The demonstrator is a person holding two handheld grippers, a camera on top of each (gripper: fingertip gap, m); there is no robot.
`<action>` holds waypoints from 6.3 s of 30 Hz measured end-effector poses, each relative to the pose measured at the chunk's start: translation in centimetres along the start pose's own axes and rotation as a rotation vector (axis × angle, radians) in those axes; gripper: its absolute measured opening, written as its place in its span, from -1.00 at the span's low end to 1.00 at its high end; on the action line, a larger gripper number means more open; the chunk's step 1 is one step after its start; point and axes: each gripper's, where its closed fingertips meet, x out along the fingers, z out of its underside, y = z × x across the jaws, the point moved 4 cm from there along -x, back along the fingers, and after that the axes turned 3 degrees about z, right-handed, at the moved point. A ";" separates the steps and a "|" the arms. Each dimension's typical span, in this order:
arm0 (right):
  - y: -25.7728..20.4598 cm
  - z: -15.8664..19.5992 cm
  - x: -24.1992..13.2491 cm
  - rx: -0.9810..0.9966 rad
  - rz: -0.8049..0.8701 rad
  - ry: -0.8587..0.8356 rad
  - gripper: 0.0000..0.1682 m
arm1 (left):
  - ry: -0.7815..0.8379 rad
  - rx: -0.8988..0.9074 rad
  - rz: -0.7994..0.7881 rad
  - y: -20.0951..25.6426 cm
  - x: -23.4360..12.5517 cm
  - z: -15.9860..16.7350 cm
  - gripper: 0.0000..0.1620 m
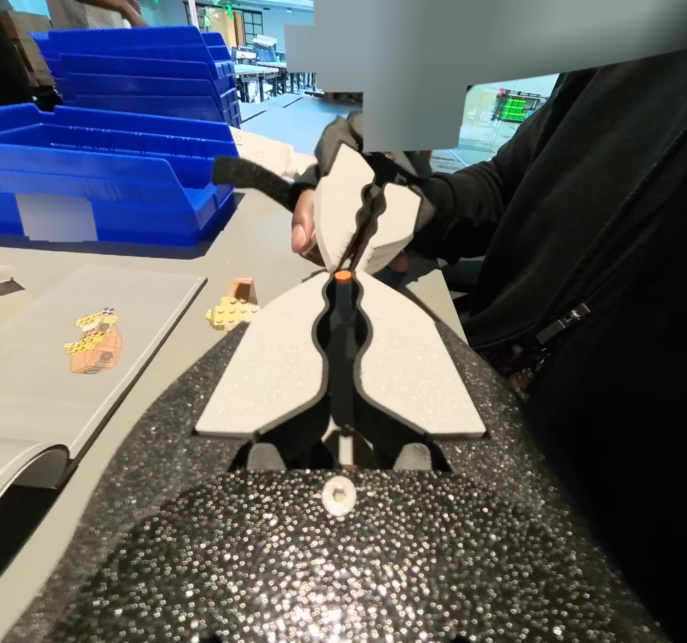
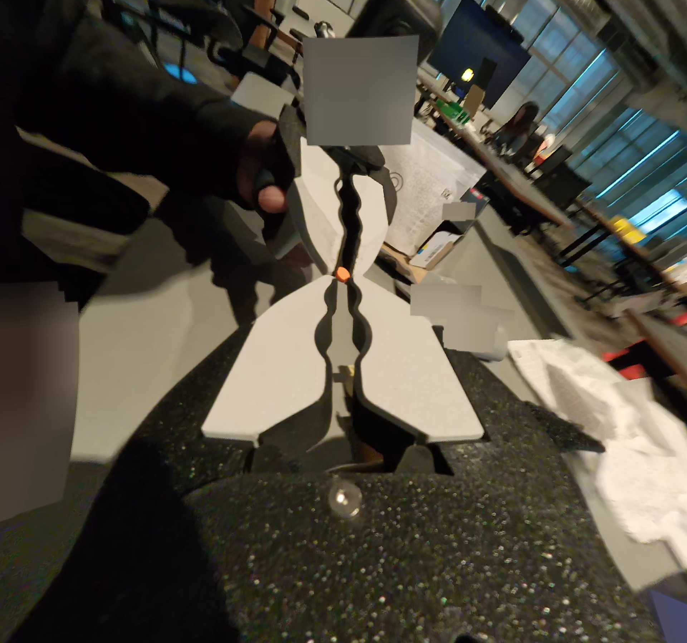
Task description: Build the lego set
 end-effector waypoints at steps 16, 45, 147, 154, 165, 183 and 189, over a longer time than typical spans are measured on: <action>-0.6 0.2 -0.3 -0.300 0.113 -0.006 -0.94 | -0.009 -0.097 0.019 -0.2 0.3 0.3 -0.91; -1.0 0.9 -0.5 -0.393 0.135 -0.010 -0.97 | -0.019 -0.146 0.036 0.0 0.9 0.7 -0.91; 0.7 3.3 -3.7 -0.256 0.379 0.024 -0.97 | -0.048 -0.036 -0.128 -0.6 1.7 1.3 -0.84; 0.5 2.7 -3.7 -0.286 0.400 0.041 -0.97 | 0.004 -0.066 -0.082 -0.2 1.5 0.8 -0.84; 0.9 1.5 -3.6 -0.260 0.436 0.091 -0.97 | 0.166 -0.037 0.139 1.2 -0.9 -0.5 -0.84; 0.2 1.1 -2.8 -0.283 0.408 0.104 -0.97 | 0.335 -0.016 0.967 -0.2 -4.2 -2.7 -0.84; 0.0 1.2 -2.6 -0.287 0.390 0.098 -0.97 | 0.369 -0.033 0.953 -0.8 -4.2 -2.5 -0.84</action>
